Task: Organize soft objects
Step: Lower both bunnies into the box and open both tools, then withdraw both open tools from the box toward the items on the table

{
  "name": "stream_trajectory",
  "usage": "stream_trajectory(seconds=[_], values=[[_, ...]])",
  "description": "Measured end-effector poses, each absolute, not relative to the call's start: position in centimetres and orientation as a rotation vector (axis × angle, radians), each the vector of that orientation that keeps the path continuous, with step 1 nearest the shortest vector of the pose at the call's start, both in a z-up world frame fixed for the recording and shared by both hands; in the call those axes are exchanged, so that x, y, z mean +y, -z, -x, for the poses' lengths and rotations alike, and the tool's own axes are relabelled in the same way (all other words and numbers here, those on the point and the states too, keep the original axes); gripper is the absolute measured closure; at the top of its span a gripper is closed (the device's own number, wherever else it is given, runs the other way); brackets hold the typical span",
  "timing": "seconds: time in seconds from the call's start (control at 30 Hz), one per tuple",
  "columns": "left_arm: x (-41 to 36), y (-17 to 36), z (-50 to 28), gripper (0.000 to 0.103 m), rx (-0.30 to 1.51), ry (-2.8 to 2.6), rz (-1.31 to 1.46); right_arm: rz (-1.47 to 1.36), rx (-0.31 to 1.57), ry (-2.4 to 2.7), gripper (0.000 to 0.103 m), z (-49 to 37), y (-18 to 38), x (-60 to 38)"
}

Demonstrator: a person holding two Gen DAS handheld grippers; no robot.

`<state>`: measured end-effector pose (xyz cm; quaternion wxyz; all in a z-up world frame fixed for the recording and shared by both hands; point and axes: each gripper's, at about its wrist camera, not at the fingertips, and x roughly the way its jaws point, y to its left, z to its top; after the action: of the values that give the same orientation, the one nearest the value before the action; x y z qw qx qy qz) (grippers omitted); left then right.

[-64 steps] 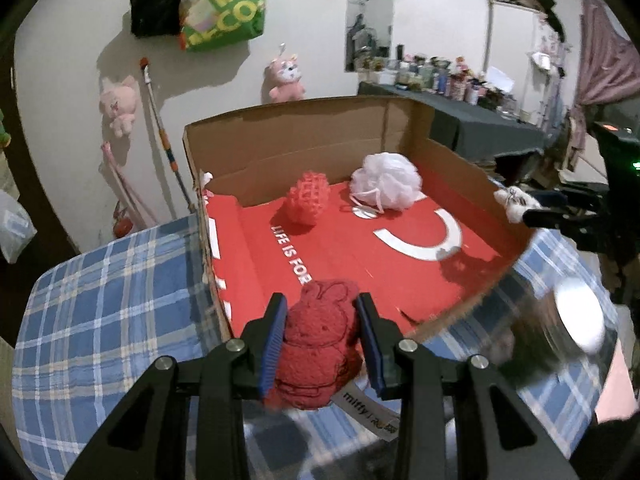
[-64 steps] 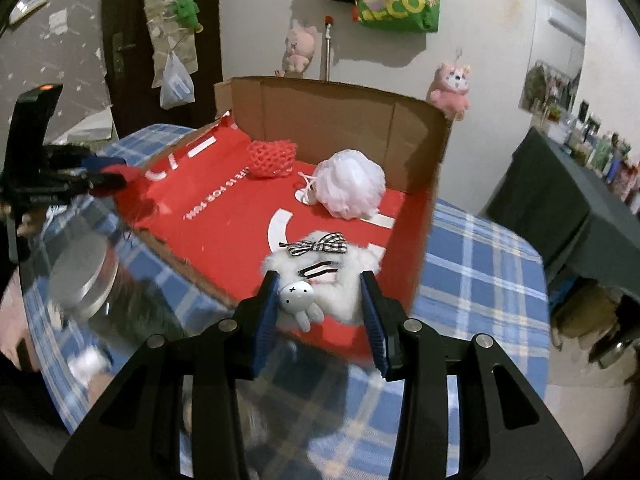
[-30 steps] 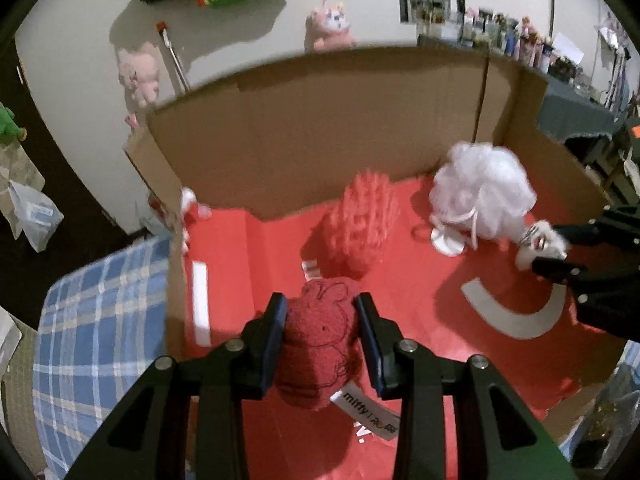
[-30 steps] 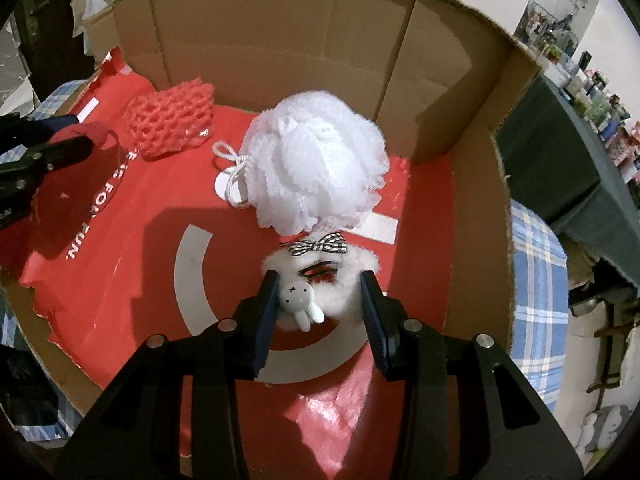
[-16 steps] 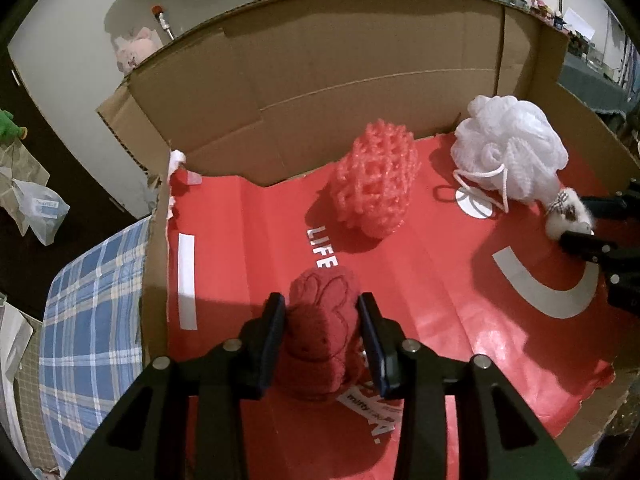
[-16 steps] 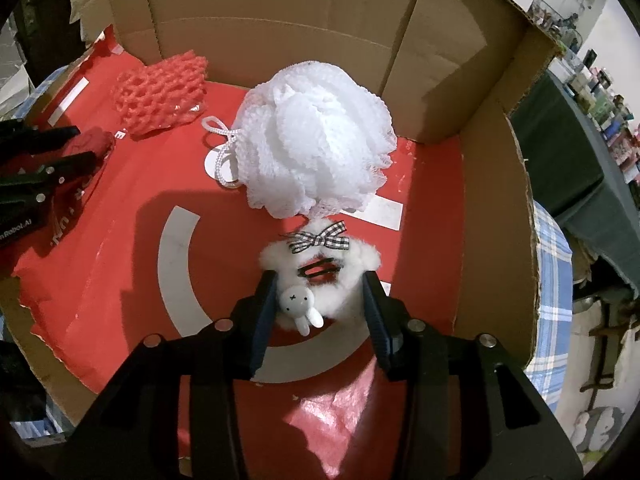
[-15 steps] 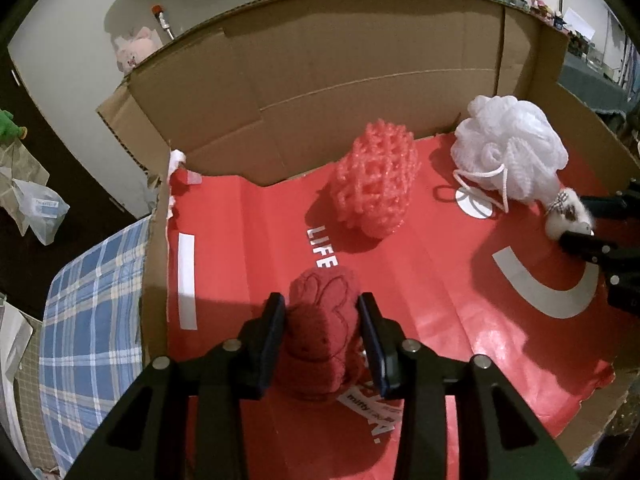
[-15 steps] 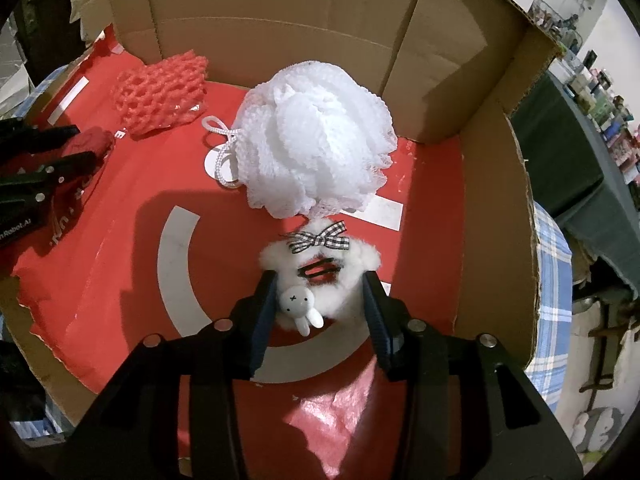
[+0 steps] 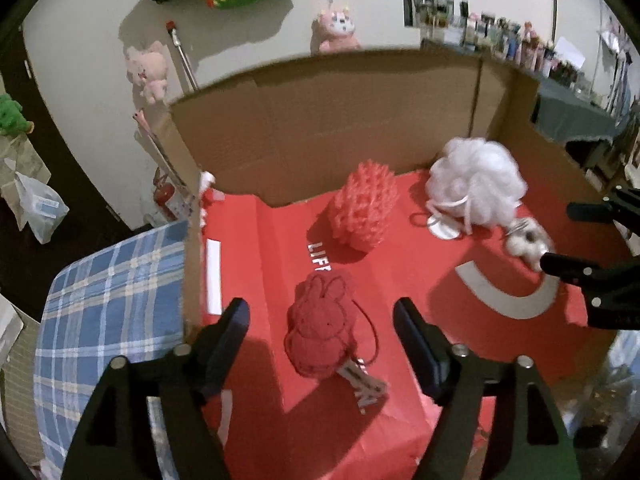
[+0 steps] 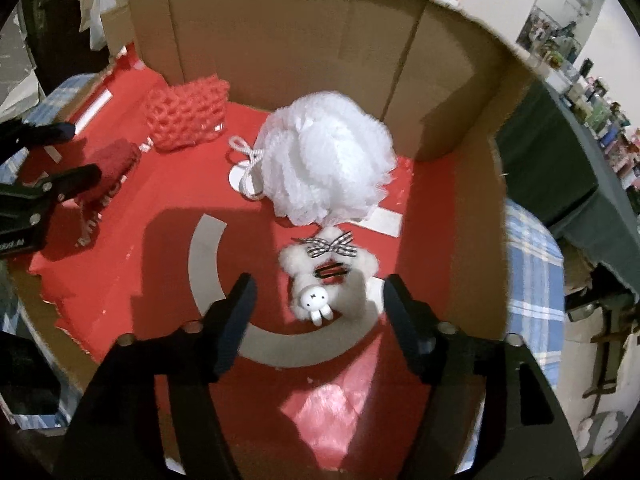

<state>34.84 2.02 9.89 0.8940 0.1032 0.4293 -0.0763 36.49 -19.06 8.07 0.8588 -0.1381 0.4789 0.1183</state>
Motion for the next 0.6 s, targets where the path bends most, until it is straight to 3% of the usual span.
stream_trajectory(seconds=[0.27, 0.6], values=[[2.5, -14.2, -29.2, 0.008, 0.760, 0.177, -0.151, 0.228, 0.891, -0.256, 0.026, -31.6, -13.6, -20.7], [3.2, -18.9, -20.3, 0.001, 0.587, 0.180, -0.076, 0.160, 0.653, -0.294, 0.017, -20.6, -21.1, -21.3]])
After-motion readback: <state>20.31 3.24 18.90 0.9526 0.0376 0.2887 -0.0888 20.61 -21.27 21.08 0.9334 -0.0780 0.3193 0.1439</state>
